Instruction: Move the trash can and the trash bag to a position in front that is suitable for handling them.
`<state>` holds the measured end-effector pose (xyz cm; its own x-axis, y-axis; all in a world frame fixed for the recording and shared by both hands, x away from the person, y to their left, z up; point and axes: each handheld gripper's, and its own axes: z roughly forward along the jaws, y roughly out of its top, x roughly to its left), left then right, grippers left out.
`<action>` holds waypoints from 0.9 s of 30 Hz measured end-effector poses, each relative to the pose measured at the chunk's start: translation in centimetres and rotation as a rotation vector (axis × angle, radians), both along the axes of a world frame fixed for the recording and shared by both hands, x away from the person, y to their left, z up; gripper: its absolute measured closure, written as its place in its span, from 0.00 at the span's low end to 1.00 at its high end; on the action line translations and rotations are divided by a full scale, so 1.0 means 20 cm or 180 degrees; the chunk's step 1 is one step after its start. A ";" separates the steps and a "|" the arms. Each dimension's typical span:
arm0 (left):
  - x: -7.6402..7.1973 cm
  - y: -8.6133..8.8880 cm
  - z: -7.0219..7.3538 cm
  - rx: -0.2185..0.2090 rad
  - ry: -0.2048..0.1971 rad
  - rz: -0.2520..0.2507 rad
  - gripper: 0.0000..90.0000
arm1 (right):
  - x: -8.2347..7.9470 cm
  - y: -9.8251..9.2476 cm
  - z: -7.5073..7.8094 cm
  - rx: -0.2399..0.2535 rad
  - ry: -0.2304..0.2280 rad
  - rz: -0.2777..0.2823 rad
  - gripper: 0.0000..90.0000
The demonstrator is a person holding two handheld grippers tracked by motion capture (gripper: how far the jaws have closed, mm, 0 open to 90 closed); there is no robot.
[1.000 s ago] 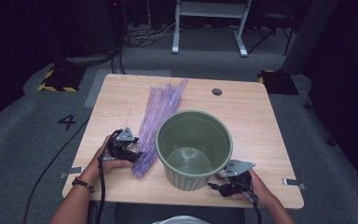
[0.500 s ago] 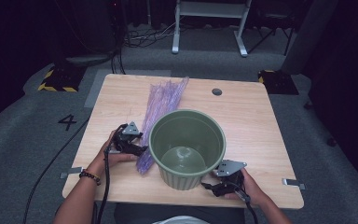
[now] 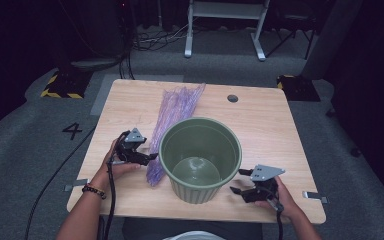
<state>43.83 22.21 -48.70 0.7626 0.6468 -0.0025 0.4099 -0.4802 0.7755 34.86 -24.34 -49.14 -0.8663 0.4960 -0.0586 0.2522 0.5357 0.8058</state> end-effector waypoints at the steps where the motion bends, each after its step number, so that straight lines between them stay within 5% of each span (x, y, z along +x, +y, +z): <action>1: -0.02 0.02 0.02 -0.0030 0.0002 0.0000 0.21 | 0.04 -0.07 0.02 0.0093 -0.0012 -0.0250 0.33; 4: -0.04 0.04 0.02 0.0011 0.0053 0.0000 0.25 | 0.11 -0.17 0.04 0.0253 0.0020 -0.0518 0.33; 7: -0.06 0.05 0.01 -0.0082 0.0106 -0.0024 0.28 | 0.15 -0.21 0.04 0.0256 -0.0012 -0.0686 0.34; 11: -0.02 0.01 -0.05 0.0094 0.0238 -0.0001 0.31 | 0.24 -0.24 0.05 0.0221 -0.0063 -0.1002 0.35; 18: 0.02 -0.06 -0.07 0.0174 0.0231 0.0014 0.27 | 0.28 -0.24 0.04 0.0282 -0.0047 -0.1069 0.36; 23: -0.01 -0.06 -0.06 0.0270 0.0226 -0.0056 0.29 | 0.24 -0.22 0.00 0.0133 -0.0056 -0.1018 0.36; 27: -0.07 -0.03 -0.06 0.0268 0.0226 -0.0060 0.34 | 0.17 -0.21 0.01 0.0185 -0.0041 -0.0802 0.34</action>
